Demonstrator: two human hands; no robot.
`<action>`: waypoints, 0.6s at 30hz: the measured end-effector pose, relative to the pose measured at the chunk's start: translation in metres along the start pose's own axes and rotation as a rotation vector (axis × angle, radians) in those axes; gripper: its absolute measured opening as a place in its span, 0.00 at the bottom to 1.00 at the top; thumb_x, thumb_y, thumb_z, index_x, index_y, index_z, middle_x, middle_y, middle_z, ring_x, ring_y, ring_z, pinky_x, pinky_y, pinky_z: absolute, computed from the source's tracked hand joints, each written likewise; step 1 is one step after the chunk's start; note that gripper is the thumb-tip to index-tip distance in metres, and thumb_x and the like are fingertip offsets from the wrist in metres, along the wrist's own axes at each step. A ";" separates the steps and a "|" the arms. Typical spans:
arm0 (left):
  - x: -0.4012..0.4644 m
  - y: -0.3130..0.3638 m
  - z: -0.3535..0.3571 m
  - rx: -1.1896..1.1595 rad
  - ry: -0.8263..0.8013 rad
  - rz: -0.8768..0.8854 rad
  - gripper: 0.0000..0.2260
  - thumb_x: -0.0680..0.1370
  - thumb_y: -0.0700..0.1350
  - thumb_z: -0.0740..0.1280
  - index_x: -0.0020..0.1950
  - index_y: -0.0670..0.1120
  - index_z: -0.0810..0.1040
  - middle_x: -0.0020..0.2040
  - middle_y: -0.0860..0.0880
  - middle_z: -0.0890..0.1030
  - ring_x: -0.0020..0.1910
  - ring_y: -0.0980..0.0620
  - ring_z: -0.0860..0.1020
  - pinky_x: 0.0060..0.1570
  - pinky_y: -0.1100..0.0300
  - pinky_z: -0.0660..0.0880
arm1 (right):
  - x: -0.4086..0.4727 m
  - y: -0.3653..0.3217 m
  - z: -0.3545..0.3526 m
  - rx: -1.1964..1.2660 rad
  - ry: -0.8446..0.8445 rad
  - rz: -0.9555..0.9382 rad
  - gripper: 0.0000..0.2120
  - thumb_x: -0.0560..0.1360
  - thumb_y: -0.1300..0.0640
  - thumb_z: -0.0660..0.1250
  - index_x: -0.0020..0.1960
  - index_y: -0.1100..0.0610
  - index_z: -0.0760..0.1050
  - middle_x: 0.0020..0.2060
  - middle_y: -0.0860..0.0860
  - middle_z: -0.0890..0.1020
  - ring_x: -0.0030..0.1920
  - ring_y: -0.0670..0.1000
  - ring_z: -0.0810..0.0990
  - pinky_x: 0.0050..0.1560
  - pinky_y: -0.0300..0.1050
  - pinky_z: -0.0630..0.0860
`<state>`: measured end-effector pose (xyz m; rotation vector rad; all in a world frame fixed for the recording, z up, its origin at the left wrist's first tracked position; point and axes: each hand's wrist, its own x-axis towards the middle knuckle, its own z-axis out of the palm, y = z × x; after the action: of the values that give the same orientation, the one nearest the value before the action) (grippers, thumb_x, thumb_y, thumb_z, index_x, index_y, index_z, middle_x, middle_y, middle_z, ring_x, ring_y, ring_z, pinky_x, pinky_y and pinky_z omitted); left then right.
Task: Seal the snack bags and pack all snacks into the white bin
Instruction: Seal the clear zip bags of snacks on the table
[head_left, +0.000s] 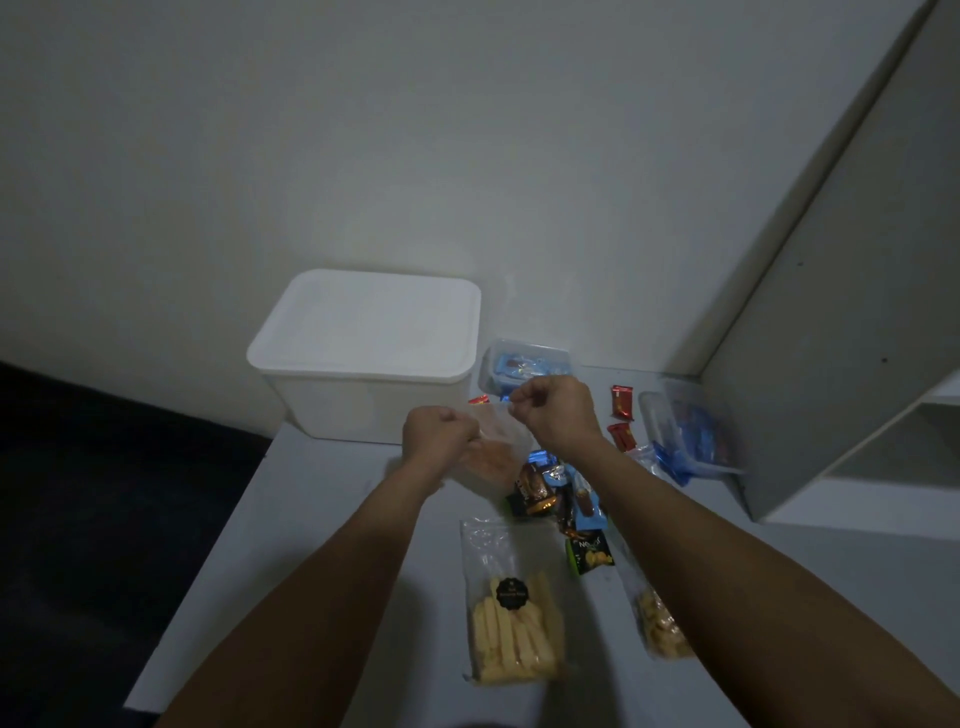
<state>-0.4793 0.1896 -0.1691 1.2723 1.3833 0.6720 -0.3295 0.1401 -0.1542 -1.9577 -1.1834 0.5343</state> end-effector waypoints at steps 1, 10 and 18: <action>-0.001 0.003 0.001 0.020 0.008 0.022 0.03 0.65 0.37 0.71 0.31 0.43 0.81 0.32 0.43 0.83 0.35 0.46 0.81 0.42 0.49 0.81 | 0.000 -0.002 -0.003 -0.011 0.005 -0.018 0.06 0.72 0.60 0.75 0.49 0.58 0.85 0.42 0.52 0.85 0.42 0.48 0.82 0.50 0.40 0.78; -0.001 0.044 0.009 -0.019 -0.074 0.300 0.26 0.68 0.28 0.67 0.65 0.44 0.75 0.57 0.46 0.76 0.55 0.49 0.76 0.39 0.69 0.75 | 0.019 -0.016 -0.040 -0.070 -0.028 -0.221 0.07 0.73 0.63 0.73 0.51 0.59 0.85 0.45 0.54 0.86 0.45 0.48 0.82 0.52 0.42 0.79; 0.004 0.074 0.010 -0.145 -0.020 0.404 0.07 0.76 0.34 0.67 0.49 0.43 0.82 0.43 0.50 0.82 0.37 0.59 0.79 0.42 0.54 0.79 | 0.032 -0.039 -0.070 -0.074 0.037 -0.376 0.07 0.73 0.63 0.74 0.51 0.60 0.84 0.44 0.54 0.87 0.43 0.49 0.84 0.50 0.44 0.81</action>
<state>-0.4456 0.2107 -0.1060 1.4501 1.0464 1.0117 -0.2884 0.1509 -0.0795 -1.7362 -1.5204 0.2602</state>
